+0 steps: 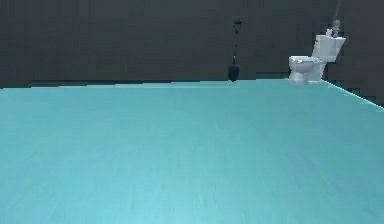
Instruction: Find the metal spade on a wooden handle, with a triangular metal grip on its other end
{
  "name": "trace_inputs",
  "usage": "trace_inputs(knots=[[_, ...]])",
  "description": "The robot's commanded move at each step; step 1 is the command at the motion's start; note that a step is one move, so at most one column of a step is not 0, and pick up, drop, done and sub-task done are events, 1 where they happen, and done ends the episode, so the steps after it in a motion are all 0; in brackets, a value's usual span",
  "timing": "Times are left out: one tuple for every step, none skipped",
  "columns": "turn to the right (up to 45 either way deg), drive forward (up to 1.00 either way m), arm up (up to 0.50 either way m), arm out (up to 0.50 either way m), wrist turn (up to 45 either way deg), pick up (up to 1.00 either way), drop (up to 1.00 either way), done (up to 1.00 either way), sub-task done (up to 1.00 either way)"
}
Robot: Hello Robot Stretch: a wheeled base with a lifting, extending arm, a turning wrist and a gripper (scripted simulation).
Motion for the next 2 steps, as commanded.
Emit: trace_inputs(knots=[[3.0, 0.0, 0.0, 0.0, 0.0, 0.0, 0.0, 0.0, 0.0], [0.0, 1.0, 0.0, 0.0, 0.0, 0.0, 0.0, 0.0, 0.0]])
